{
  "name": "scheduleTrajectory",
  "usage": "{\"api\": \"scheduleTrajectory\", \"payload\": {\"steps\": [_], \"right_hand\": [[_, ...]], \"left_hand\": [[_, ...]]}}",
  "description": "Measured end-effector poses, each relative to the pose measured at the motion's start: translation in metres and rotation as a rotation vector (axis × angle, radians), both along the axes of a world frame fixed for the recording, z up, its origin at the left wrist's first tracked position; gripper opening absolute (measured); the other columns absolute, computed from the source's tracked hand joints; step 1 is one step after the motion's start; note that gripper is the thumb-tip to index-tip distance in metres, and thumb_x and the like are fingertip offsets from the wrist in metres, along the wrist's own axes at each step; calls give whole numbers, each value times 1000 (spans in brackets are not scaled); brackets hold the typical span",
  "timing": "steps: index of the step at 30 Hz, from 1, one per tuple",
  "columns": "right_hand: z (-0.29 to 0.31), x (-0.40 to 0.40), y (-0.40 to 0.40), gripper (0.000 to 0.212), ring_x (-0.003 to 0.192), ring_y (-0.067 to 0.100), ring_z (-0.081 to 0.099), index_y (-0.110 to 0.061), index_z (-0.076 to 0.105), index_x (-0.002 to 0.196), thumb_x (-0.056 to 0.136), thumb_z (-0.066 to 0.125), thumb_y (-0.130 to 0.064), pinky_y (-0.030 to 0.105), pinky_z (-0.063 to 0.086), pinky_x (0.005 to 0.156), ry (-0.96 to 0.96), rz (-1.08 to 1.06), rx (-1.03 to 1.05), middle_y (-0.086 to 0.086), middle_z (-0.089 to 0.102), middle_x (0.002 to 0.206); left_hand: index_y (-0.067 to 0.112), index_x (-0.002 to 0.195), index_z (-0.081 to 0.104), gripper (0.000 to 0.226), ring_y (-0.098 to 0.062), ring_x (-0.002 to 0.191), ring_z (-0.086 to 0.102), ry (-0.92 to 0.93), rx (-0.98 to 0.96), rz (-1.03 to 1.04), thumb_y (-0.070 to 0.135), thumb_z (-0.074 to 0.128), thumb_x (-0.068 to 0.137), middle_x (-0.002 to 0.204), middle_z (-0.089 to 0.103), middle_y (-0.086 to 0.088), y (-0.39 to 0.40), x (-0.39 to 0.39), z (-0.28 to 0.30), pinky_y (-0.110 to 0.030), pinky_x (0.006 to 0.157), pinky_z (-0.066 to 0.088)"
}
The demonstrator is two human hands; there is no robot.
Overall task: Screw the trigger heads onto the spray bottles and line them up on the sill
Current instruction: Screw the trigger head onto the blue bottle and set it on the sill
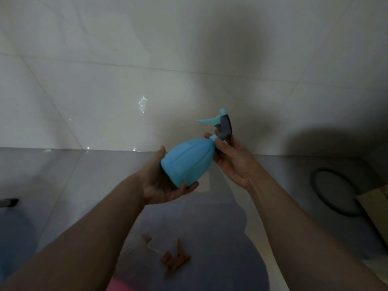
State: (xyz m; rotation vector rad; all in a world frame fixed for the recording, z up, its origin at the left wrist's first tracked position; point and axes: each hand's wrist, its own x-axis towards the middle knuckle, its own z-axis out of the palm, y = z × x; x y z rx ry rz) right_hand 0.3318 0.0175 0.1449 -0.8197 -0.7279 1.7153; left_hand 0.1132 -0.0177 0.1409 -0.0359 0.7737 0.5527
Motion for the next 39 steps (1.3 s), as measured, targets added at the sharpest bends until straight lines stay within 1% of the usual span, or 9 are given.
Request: {"api": "scheduleTrajectory", "payload": {"steps": [9,12,17,19,23,28,32,36,39], "right_hand": [[4,8,0,30,81,9,69,-22,74,98,69,79,-22,26,53,65,-254,69,-91,-3,74,90],[7,11,4,48,68,10,61,-15,69,106,65,87,-33,25,45,55,-460,-14,-124,-1,67,80],[4,6,5,29,52,10,60,-10,69,98,80,81,-30,18,44,39,-402,-41,-302,2,62,65],[2,9,2,28,56,11,64,-7,69,102,84,79,-25,18,50,44,-331,-41,-278,4,66,70],[3,18,-3,36,72,11,70,-9,67,111,78,79,-20,23,57,63,-273,-41,-121,3,74,85],[16,14,-1,33,61,10,64,-12,69,102,80,82,-32,23,47,50,-496,-101,-156,1,70,73],[24,9,1,25,50,9,59,-8,68,92,82,80,-29,18,48,43,-416,-133,-288,-2,65,53],[36,3,3,21,57,10,60,-9,69,97,84,79,-21,21,51,51,-375,-135,-149,1,67,67],[46,5,7,22,56,11,55,-9,70,96,81,82,-22,24,47,51,-472,-185,-75,3,64,70]], "left_hand": [[20,111,77,49,-27,81,71,248,426,80,59,64,86,105,74,-11,4,-6,-5,-35,60,54],[19,129,62,60,-23,103,72,495,728,177,55,72,82,128,68,-10,5,5,1,-37,70,59],[43,150,32,78,-8,103,68,745,1178,159,50,73,84,132,54,7,-2,8,10,-24,78,59],[46,155,17,82,-9,107,65,763,1100,12,74,50,85,144,45,9,1,4,15,-27,82,57],[35,137,49,88,-36,97,74,649,686,-274,93,26,74,130,60,-16,4,-8,26,-44,74,62],[43,157,9,98,-19,113,63,757,1055,-199,46,74,85,150,35,5,-1,-9,17,-26,80,60],[38,158,11,117,-8,130,50,998,1469,-66,26,90,72,151,34,10,-1,-5,7,-27,100,53],[33,148,40,86,-19,109,70,504,810,62,79,57,77,141,56,-8,3,5,17,-34,85,60],[27,136,53,66,-32,103,73,420,672,-61,66,61,84,132,62,-17,0,-1,15,-43,81,62]]}}
